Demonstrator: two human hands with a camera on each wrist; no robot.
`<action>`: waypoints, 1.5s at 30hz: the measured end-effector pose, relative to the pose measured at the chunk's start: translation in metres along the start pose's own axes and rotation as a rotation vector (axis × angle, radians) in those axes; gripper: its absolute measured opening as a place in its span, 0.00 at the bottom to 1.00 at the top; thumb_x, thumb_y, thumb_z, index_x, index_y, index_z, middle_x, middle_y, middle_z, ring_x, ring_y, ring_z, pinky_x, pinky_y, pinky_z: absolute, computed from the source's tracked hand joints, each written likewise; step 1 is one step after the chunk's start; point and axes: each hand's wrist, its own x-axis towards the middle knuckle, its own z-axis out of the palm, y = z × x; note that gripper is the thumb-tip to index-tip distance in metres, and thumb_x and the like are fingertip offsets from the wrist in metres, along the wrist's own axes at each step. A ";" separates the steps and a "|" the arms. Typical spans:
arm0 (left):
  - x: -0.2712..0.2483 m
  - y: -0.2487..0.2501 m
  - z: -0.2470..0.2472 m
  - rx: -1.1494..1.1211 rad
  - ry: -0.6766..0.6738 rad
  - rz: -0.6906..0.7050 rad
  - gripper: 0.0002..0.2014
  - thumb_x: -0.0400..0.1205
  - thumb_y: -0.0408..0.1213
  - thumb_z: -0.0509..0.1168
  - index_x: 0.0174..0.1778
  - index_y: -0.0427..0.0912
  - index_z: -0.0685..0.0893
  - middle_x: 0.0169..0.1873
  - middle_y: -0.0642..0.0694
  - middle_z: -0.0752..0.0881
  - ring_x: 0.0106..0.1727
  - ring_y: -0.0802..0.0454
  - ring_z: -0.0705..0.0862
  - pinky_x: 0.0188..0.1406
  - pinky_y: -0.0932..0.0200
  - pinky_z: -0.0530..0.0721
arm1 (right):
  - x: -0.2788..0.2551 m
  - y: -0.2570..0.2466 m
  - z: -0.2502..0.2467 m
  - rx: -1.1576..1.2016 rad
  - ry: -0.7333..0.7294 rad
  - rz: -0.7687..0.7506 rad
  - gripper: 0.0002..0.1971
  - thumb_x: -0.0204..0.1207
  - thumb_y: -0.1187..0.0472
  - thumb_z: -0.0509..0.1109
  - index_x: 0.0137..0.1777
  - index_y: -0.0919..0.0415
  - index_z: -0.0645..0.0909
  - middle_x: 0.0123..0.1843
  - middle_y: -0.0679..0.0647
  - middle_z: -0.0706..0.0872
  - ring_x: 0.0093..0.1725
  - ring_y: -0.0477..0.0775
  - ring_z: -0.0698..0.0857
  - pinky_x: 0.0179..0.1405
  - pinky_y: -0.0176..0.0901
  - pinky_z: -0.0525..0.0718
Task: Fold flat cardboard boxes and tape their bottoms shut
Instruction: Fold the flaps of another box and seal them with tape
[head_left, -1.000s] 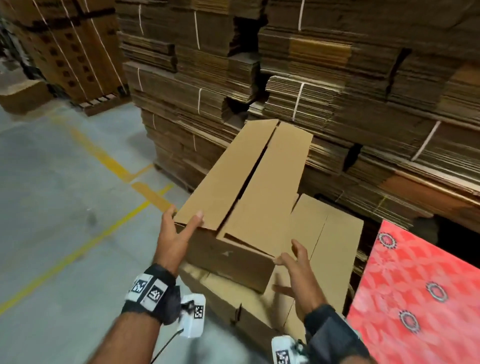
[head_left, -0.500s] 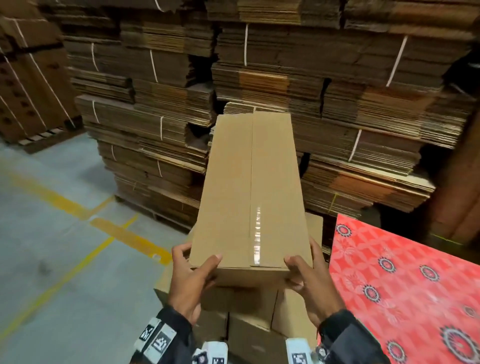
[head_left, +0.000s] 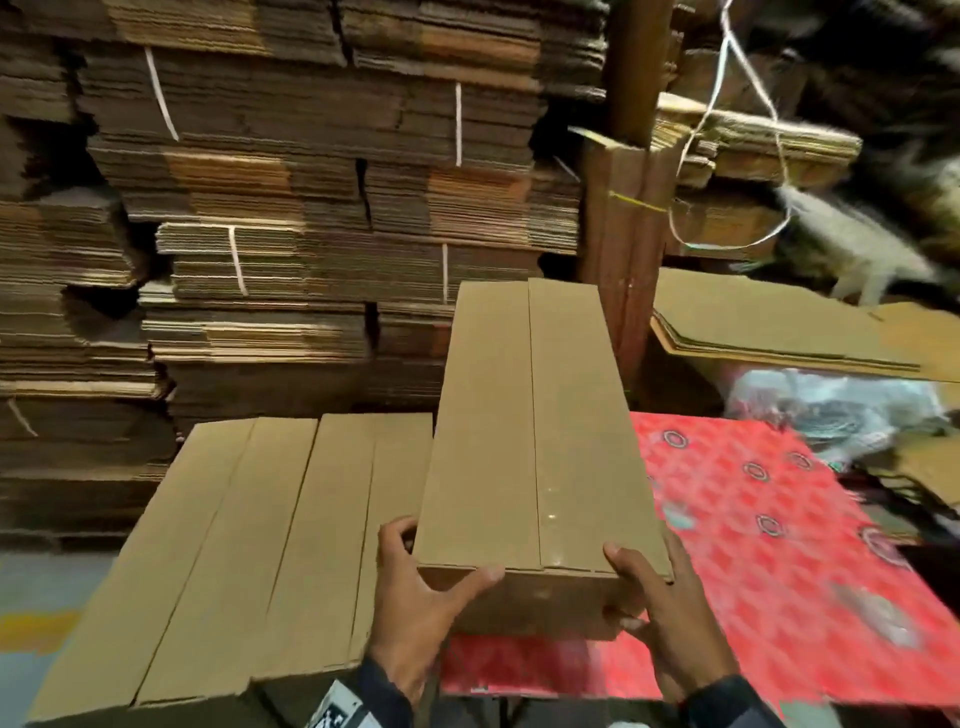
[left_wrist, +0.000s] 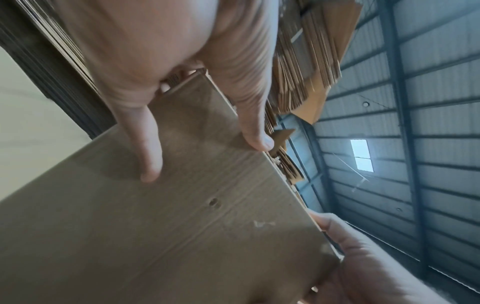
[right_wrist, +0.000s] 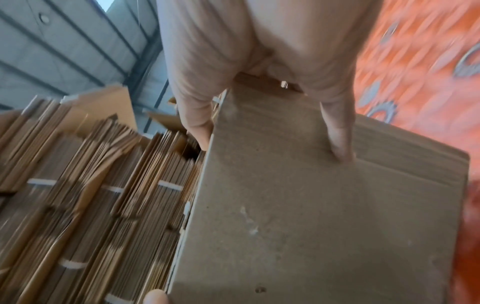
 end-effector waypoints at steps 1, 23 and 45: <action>-0.002 0.000 0.020 0.030 -0.023 0.007 0.54 0.49 0.58 0.90 0.68 0.62 0.66 0.65 0.61 0.75 0.63 0.62 0.75 0.73 0.48 0.75 | 0.002 0.003 -0.023 0.008 0.031 0.001 0.22 0.80 0.64 0.74 0.67 0.38 0.83 0.54 0.51 0.93 0.43 0.51 0.88 0.43 0.59 0.79; -0.057 -0.049 0.371 0.182 -0.158 0.025 0.43 0.68 0.63 0.78 0.79 0.61 0.69 0.71 0.59 0.82 0.72 0.62 0.80 0.76 0.51 0.78 | 0.124 0.016 -0.389 -0.010 0.035 0.099 0.24 0.82 0.60 0.73 0.74 0.37 0.79 0.52 0.47 0.88 0.50 0.51 0.82 0.49 0.52 0.84; -0.060 -0.087 0.356 -0.068 -0.295 -0.384 0.26 0.83 0.15 0.62 0.69 0.49 0.82 0.63 0.45 0.90 0.59 0.48 0.89 0.53 0.52 0.87 | 0.097 0.000 -0.288 -1.457 -0.319 -0.696 0.45 0.65 0.49 0.75 0.85 0.57 0.70 0.86 0.53 0.71 0.82 0.55 0.74 0.74 0.72 0.78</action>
